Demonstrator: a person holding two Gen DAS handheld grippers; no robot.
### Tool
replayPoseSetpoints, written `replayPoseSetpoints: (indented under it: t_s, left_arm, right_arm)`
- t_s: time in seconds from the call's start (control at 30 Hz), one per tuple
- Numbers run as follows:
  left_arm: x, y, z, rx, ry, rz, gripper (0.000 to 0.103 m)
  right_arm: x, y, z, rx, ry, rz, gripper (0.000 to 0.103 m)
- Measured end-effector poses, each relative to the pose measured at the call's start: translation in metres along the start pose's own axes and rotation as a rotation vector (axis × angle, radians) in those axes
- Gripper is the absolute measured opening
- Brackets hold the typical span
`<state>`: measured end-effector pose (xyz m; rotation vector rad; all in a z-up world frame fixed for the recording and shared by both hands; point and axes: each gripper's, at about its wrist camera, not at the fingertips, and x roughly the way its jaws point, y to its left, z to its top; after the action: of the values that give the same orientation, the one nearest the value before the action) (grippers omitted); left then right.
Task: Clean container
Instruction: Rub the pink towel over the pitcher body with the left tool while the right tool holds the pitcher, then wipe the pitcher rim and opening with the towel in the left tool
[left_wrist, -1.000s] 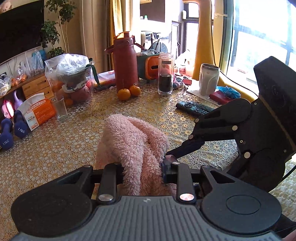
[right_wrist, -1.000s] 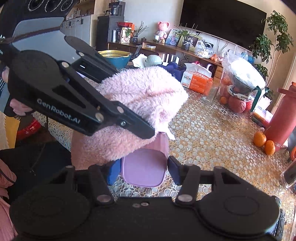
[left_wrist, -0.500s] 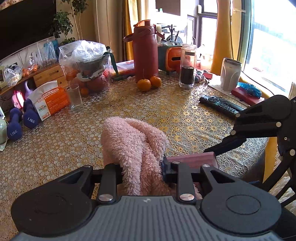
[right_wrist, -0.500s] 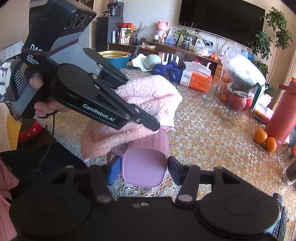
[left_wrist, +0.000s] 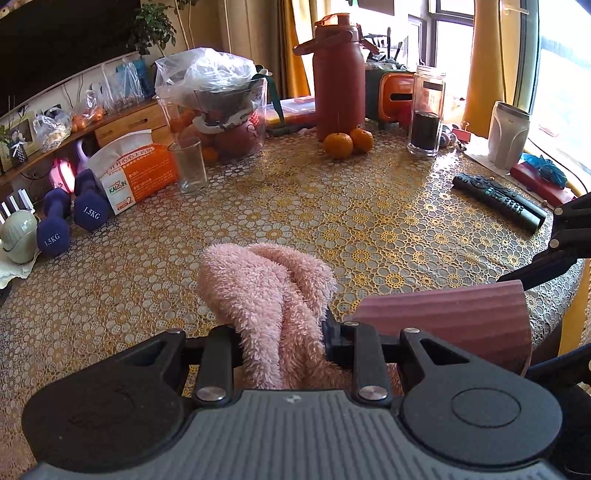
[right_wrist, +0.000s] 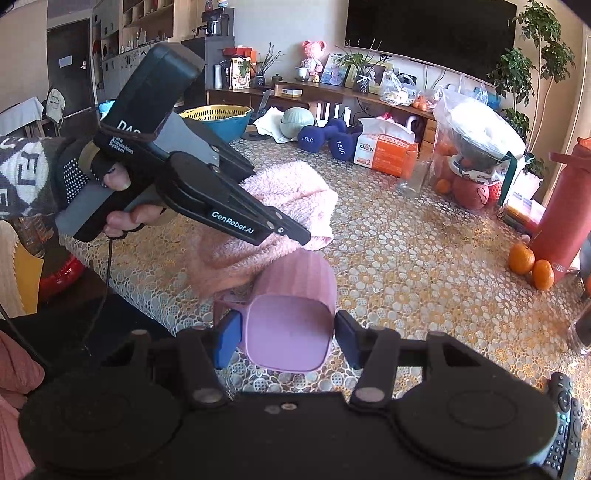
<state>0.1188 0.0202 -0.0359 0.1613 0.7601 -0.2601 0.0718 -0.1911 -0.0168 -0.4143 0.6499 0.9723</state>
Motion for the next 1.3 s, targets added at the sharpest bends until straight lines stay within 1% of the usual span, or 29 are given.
replayPoseSetpoints:
  t_s: [0.13,0.23,0.37,0.53,0.63,0.7,0.87,0.9,1.03,1.3]
  left_arm:
    - [-0.02,0.006,0.0,-0.028,-0.029,-0.003,0.027]
    - [-0.045,0.004,0.004,-0.025,-0.079,-0.028,0.027]
    - [-0.074,-0.007,0.009,-0.012,-0.133,-0.071,0.027]
    - [-0.094,-0.031,0.011,0.024,-0.167,-0.137,0.027]
    - [-0.095,-0.047,0.011,0.062,-0.166,-0.164,0.027]
    - [-0.09,-0.055,0.01,0.07,-0.152,-0.181,0.027]
    - [-0.073,-0.069,0.005,0.09,-0.118,-0.19,0.027]
    - [-0.07,-0.069,0.004,0.094,-0.115,-0.182,0.027]
    - [-0.064,-0.063,0.006,0.077,-0.118,-0.19,0.027]
    - [-0.045,-0.052,0.008,0.066,-0.088,-0.138,0.026]
  right_arm:
    - [-0.001,-0.004,0.0,0.035,0.002,0.006,0.054]
    - [0.0,-0.004,0.002,0.038,0.007,0.004,0.054]
    - [0.002,-0.004,0.002,0.047,0.016,-0.001,0.054]
    - [0.002,-0.002,0.003,0.04,0.02,-0.006,0.054]
    - [0.002,-0.001,0.005,0.041,0.022,-0.009,0.054]
    - [0.002,0.0,0.006,0.037,0.024,-0.012,0.054]
    - [0.001,0.001,0.008,0.046,0.023,-0.014,0.054]
    - [0.001,0.001,0.009,0.048,0.022,-0.014,0.054]
    - [0.0,0.002,0.01,0.054,0.017,-0.015,0.054]
    - [-0.002,-0.009,0.006,0.125,0.0,0.008,0.054]
